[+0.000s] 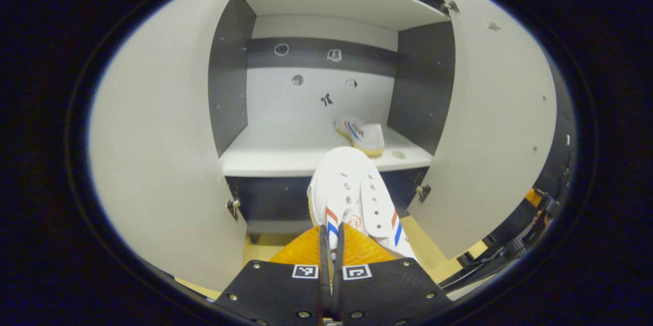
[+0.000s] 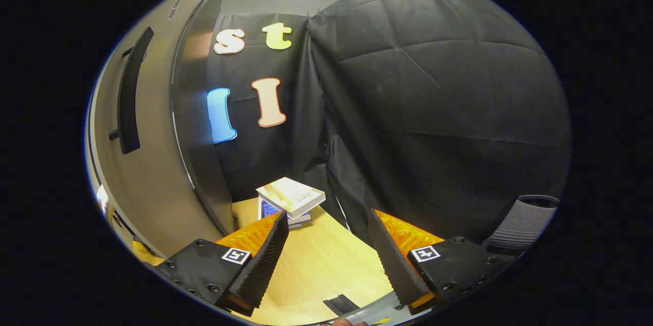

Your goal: Grab one shoe with the right hand and put it into the shoe cabinet, grab the other shoe with the left hand and put it into the shoe cabinet; then close the right door with the right hand and the left door with the left hand.

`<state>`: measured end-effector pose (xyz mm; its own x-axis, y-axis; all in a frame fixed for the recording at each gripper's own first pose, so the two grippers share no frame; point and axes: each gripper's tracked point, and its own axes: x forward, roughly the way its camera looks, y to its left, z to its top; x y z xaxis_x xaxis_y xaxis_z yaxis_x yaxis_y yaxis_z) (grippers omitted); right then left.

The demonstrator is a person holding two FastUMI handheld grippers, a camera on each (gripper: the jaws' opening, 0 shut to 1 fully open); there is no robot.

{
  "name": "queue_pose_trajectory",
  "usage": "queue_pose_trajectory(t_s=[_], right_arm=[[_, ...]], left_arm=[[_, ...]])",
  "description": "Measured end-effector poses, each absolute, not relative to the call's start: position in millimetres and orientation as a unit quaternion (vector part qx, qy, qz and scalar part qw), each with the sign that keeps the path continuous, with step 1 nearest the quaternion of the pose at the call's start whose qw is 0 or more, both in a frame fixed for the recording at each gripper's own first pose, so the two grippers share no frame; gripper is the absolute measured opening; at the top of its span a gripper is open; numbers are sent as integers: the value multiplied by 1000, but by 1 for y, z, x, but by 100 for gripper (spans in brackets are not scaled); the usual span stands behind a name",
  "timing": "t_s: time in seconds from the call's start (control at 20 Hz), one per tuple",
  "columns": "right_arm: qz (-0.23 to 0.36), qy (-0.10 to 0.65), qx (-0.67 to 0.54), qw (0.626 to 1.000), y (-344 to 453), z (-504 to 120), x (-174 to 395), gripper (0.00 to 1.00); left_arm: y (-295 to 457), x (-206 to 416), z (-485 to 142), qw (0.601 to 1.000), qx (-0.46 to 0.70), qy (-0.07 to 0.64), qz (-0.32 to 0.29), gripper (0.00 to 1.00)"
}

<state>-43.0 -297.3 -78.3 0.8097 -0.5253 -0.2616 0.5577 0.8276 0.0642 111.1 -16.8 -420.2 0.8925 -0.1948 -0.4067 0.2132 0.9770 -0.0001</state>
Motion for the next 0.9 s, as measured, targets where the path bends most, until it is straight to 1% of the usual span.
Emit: queue_pose_trajectory(t_s=[0.1,0.4,0.45,0.5,0.65,0.9], right_arm=[[-293,113,69,947,-305,-77,-48,98],[-322,103,65,939,-331,-72,-72,98],[-324,103,59,939,-333,-70,-76,98],[-325,104,52,939,-336,-70,-79,92],[-326,106,39,939,-342,-68,-84,92],[-323,107,44,939,-350,-69,-82,92]], left_arm=[[-18,114,-434,977,22,183,-105,2],[-16,106,-414,986,50,140,-78,2],[-17,106,-415,986,58,138,-73,2],[-17,105,-412,986,61,137,-70,2],[-16,103,-409,986,66,139,-67,2],[-16,102,-401,982,106,145,-58,2]])
